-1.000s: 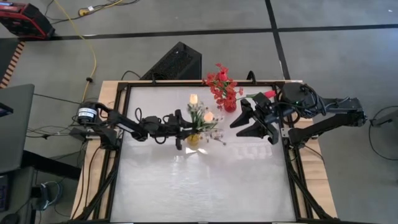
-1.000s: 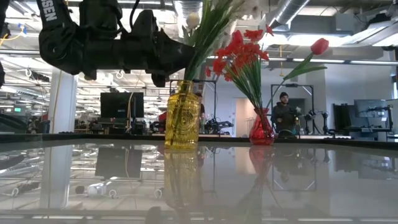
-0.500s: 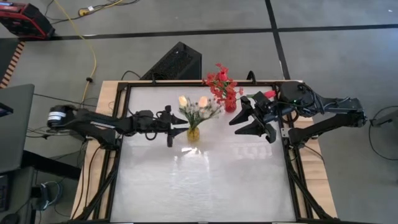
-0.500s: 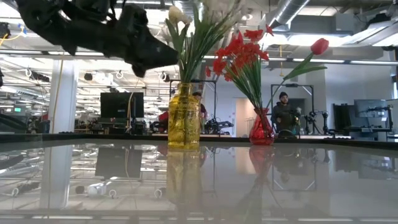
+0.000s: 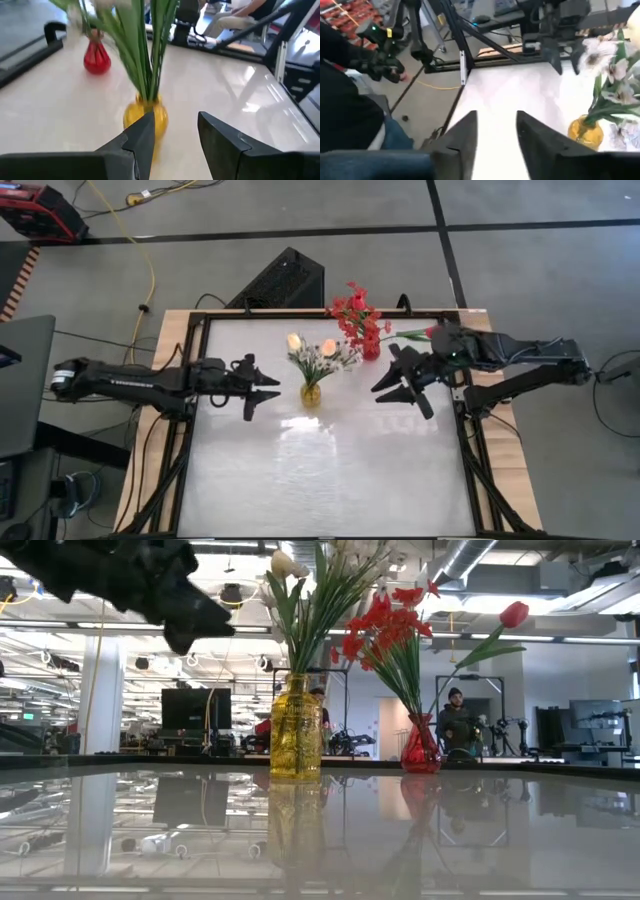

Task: Sort flowers into vase by color
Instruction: Return to Home Position

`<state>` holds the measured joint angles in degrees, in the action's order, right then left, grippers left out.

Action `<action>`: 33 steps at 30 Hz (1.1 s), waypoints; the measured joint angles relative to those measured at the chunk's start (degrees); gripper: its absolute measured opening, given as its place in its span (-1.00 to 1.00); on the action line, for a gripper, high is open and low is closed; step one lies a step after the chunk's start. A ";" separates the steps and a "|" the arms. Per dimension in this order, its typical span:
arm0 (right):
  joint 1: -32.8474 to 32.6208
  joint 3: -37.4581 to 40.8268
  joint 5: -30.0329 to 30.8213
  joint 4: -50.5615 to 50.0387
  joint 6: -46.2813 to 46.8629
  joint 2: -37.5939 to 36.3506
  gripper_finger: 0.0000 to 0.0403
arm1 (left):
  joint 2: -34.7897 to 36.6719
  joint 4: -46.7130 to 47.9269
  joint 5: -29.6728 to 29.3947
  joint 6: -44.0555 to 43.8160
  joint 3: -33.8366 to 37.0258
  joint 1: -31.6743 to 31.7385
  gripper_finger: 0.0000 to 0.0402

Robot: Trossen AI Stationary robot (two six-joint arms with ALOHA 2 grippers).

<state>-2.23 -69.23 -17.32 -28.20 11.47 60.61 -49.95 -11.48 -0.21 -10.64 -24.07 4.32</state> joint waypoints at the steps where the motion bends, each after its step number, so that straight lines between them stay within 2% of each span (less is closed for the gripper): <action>1: -0.14 1.57 0.92 1.73 -0.08 -0.60 -0.27 | 0.93 -0.13 -0.04 -0.26 1.08 -0.37 -0.31; 6: -0.24 11.96 4.01 12.42 -0.07 -5.57 -0.80 | 5.38 -6.28 -0.14 -2.26 7.72 -1.23 -0.31; 8: 0.25 16.88 4.85 16.27 0.45 -7.82 -0.92 | 7.07 -6.78 -0.06 -2.62 9.58 -1.23 -0.31; 14: 1.99 32.70 10.15 32.22 6.44 -13.08 -0.84 | 14.36 -5.79 0.90 -2.73 12.77 -1.23 -0.36; 18: 3.60 40.67 10.29 41.08 8.41 -14.77 -0.92 | 18.53 -5.13 -0.01 -3.74 13.37 -1.26 -0.41; 26: 9.10 50.47 10.18 42.53 10.00 -20.64 -0.89 | 26.71 2.63 -4.07 -10.41 13.52 -1.25 -0.54; 33: 12.66 58.17 10.14 42.72 11.03 -28.23 -0.91 | 32.68 6.35 -8.10 -12.56 13.55 -1.25 -0.68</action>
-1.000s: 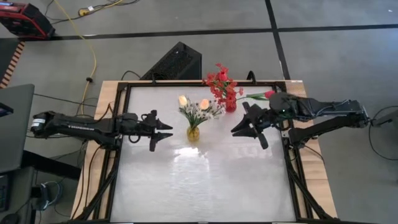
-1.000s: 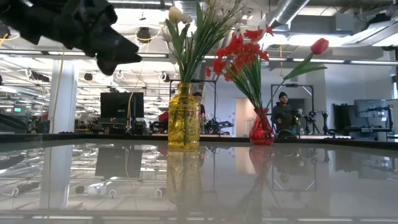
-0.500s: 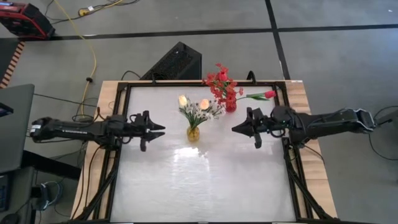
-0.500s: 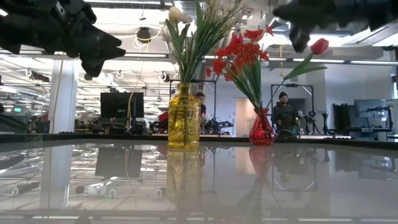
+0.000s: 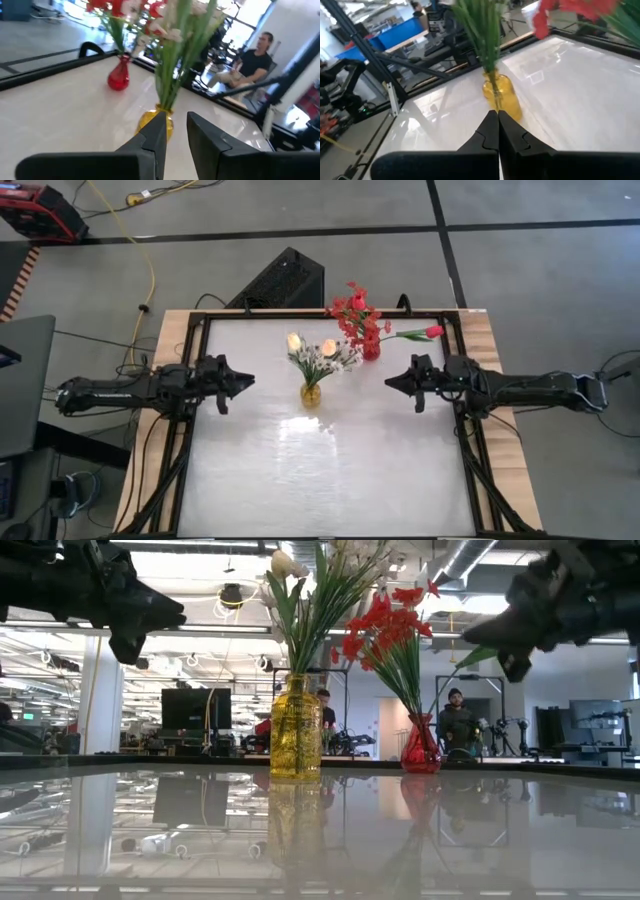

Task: Sort flowers into vase by color
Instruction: Return to Home Position

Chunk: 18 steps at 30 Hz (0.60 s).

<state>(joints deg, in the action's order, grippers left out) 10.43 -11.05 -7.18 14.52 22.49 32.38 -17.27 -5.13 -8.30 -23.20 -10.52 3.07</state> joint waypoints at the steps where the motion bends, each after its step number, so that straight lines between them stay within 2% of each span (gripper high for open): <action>1: 0.31 1.23 0.00 0.30 0.54 -1.18 -0.91 | 0.61 0.47 -0.84 -0.40 0.00 0.00 -0.70; 10: 3.02 7.92 1.11 -0.14 1.62 -8.40 -0.91 | 3.89 1.91 0.03 -2.89 0.00 0.02 -0.89; 13: 3.97 9.62 1.11 -0.38 1.60 -10.25 -0.90 | 4.96 1.21 0.06 -4.58 1.79 -0.02 -0.97; 18: 5.57 10.47 1.17 -3.90 1.26 -12.91 -0.90 | 6.35 -0.63 -0.05 -8.02 5.23 -0.02 -0.99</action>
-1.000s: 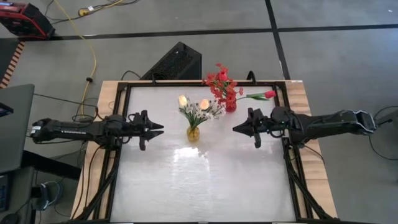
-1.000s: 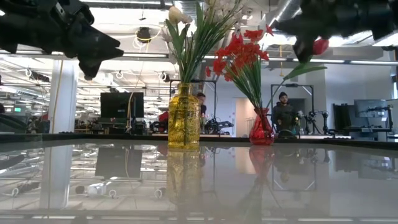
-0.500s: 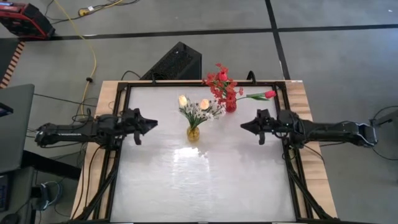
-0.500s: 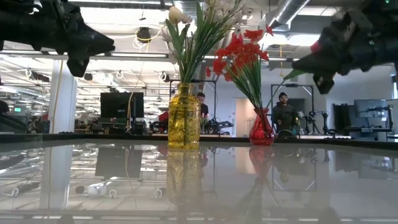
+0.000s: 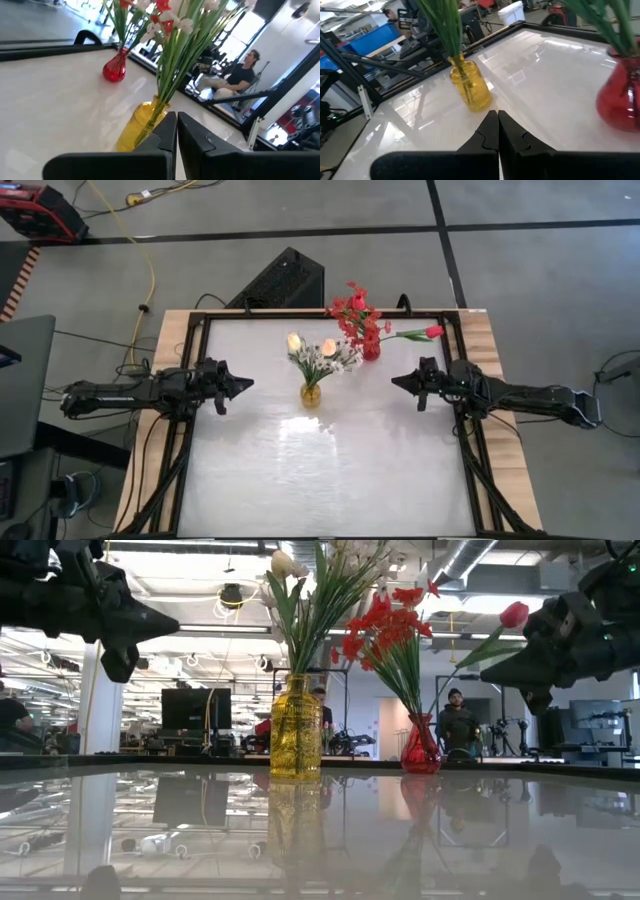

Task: Sort flowers into vase by color
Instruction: Return to Home Position

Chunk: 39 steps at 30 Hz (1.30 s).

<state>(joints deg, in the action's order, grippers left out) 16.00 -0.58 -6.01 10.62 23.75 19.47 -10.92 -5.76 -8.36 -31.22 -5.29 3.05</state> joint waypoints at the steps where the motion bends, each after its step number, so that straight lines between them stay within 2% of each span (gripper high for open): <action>1: 0.32 0.00 0.03 -0.74 -0.19 -0.44 -0.90 | 0.21 -1.36 0.26 -0.03 0.67 0.00 -1.00; 9: 2.91 0.00 0.05 -5.68 -2.18 -2.38 -0.87 | 0.44 -6.46 -1.14 2.16 4.67 0.02 -1.00; 18: 2.92 0.02 0.05 -7.66 -3.22 -1.93 -0.76 | 0.42 3.41 -1.12 3.22 4.65 0.02 -1.00; 39: 2.89 0.07 0.05 -8.10 -3.22 -1.91 -0.76 | 0.44 3.09 -0.25 4.02 4.69 0.04 -1.00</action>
